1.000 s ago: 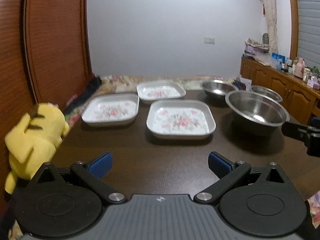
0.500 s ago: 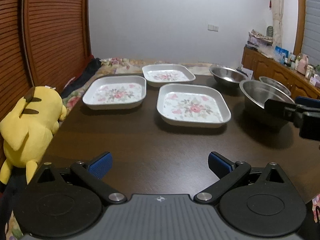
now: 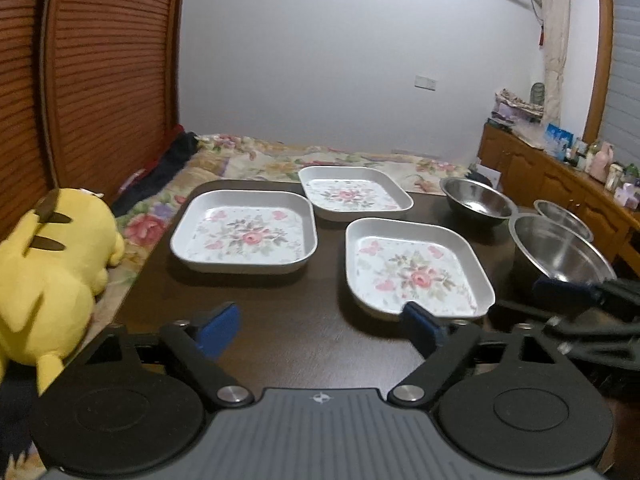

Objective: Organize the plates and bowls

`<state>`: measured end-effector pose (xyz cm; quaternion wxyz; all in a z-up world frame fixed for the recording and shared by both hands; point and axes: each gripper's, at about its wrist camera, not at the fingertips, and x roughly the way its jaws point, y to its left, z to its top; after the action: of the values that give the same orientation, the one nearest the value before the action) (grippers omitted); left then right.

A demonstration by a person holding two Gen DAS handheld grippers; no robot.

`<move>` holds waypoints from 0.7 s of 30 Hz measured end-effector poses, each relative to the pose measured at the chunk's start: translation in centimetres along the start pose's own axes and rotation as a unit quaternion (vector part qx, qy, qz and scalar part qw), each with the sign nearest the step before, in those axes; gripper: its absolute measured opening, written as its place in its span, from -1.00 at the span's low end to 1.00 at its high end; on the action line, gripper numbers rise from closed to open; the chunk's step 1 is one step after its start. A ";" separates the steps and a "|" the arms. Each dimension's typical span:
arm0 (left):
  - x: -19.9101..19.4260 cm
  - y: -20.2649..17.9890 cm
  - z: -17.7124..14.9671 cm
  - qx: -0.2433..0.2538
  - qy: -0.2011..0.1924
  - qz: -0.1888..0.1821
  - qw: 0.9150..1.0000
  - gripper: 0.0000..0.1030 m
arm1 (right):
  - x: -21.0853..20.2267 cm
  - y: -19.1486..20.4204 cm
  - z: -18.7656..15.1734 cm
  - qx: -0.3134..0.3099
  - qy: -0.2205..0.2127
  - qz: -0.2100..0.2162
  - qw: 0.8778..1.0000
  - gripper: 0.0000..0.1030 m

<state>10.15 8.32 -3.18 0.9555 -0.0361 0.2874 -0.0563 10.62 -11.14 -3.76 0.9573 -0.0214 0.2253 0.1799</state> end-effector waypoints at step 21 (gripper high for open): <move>7.7 -1.3 2.1 0.037 0.022 -0.056 0.998 -0.30 | 3.8 -0.6 -0.9 0.044 0.038 -0.057 0.997 0.04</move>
<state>17.62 6.08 -5.51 0.9451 -0.0153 0.3032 -0.1207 13.66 -10.54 -6.28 0.9568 0.0009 0.2674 0.1144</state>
